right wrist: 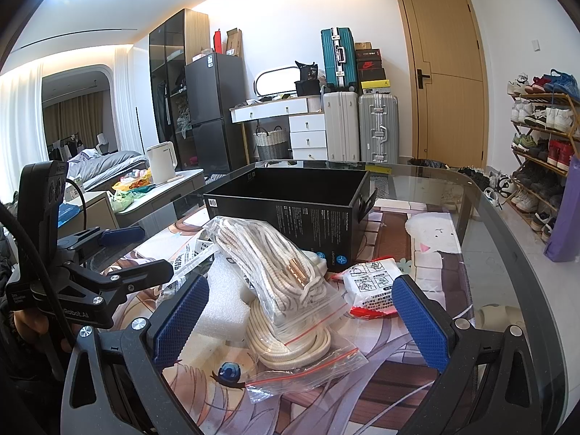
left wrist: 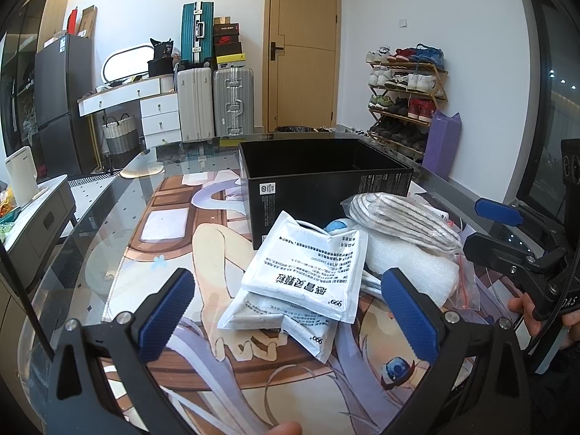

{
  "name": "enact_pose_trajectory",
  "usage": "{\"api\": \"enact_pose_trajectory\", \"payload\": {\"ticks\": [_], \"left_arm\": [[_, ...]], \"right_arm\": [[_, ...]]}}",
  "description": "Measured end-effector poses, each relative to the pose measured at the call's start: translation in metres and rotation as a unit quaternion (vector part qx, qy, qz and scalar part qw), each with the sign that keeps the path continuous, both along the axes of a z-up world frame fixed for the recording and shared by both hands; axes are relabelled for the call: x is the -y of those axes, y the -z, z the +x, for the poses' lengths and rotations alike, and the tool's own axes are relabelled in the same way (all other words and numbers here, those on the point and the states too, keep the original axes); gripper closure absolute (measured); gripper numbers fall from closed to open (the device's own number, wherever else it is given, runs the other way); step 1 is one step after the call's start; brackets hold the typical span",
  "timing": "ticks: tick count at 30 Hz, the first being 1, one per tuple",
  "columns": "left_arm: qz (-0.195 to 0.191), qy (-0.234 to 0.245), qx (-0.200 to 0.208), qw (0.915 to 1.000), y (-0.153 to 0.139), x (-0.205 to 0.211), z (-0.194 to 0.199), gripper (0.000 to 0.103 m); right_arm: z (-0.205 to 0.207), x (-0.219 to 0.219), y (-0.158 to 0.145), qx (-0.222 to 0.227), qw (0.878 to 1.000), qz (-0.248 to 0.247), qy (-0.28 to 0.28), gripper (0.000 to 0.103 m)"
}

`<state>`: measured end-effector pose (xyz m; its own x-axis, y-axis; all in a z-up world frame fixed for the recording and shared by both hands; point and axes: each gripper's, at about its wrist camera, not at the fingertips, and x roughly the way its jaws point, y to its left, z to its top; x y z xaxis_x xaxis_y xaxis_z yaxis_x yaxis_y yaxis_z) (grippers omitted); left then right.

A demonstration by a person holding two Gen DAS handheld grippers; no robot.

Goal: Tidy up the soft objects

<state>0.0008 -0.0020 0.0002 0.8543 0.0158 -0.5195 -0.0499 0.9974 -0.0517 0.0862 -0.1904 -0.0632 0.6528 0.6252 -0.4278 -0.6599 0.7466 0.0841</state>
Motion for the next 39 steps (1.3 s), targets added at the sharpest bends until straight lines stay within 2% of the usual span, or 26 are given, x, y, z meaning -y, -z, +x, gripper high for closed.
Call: {"api": "enact_pose_trajectory", "payload": {"ticks": [14, 20, 25, 34, 39], "left_arm": [[-0.01, 0.003, 0.002, 0.9999, -0.001, -0.005, 0.002, 0.0], [-0.003, 0.006, -0.003, 1.0, -0.002, -0.004, 0.005, 0.0], [-0.015, 0.012, -0.007, 0.9998, -0.007, -0.005, 0.007, 0.0], [-0.017, 0.016, -0.003, 0.9997, -0.019, -0.008, 0.011, 0.0], [-0.005, 0.017, -0.012, 0.9998, -0.02, -0.009, 0.017, 0.0]], "right_arm": [[0.006, 0.0, -0.001, -0.01, 1.0, -0.004, 0.001, 0.001], [0.005, -0.001, -0.01, -0.006, 0.999, -0.033, 0.002, 0.001], [0.008, -0.002, -0.018, -0.007, 0.998, -0.068, 0.003, 0.001], [0.025, 0.013, -0.033, -0.028, 0.997, -0.067, 0.009, 0.001], [0.034, 0.012, -0.034, -0.035, 0.995, -0.093, 0.002, 0.001]]}}
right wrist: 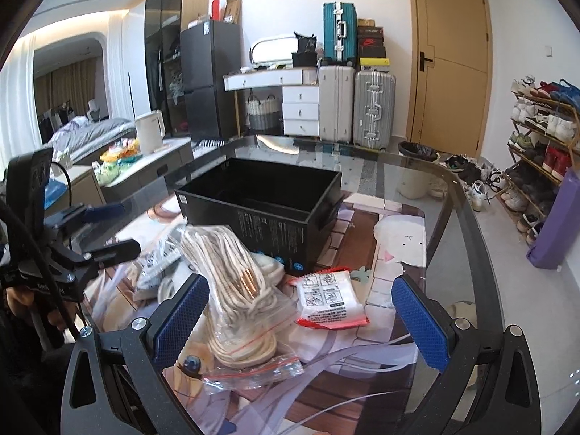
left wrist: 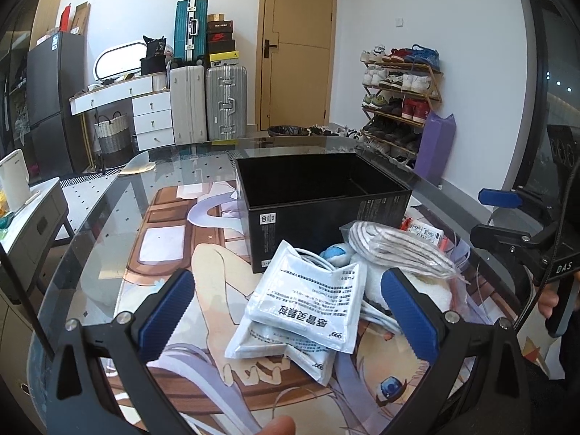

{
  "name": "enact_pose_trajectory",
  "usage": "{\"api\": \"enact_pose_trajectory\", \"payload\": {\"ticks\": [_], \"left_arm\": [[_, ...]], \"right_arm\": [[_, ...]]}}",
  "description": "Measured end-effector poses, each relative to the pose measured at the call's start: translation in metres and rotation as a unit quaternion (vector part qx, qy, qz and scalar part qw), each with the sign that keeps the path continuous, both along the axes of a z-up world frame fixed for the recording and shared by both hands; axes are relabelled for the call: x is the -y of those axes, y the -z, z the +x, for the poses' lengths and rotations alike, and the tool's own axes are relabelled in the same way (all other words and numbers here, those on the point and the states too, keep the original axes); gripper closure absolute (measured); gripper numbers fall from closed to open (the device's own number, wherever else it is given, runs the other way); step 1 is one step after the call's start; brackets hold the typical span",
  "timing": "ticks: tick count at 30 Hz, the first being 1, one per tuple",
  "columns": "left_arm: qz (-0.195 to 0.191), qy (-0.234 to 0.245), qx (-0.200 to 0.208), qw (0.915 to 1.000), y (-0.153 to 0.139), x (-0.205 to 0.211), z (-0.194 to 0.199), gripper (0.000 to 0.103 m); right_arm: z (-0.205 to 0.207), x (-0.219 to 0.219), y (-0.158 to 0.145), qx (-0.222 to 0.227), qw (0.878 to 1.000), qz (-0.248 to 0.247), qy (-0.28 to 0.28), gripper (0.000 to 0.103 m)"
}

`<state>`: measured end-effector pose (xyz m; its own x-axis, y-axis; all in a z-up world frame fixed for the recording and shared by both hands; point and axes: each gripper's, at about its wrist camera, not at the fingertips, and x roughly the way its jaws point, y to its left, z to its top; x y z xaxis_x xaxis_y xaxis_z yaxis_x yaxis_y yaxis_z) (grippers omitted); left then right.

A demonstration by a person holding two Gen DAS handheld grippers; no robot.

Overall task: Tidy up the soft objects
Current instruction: 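Reach the right gripper to the red-and-white packet and grasp it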

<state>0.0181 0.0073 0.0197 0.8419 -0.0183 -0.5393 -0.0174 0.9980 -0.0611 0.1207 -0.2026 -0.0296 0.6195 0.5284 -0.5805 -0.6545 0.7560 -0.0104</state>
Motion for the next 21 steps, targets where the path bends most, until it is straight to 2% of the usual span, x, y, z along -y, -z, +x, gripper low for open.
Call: {"api": "enact_pose_trajectory", "payload": {"ticks": [5, 15, 21], "left_arm": [[0.015, 0.004, -0.006, 0.9999, 0.0, 0.002, 0.004, 0.0], [0.043, 0.006, -0.018, 0.9989, -0.007, 0.008, 0.016, 0.0], [0.012, 0.006, -0.03, 0.9995, -0.003, -0.007, 0.02, 0.0]], "right_arm": [[0.016, 0.001, 0.007, 0.0, 0.999, -0.031, 0.017, 0.001], [0.055, -0.005, 0.026, -0.055, 0.996, -0.055, 0.042, 0.001], [0.072, -0.004, 0.044, -0.083, 0.992, -0.069, 0.06, 0.001]]}}
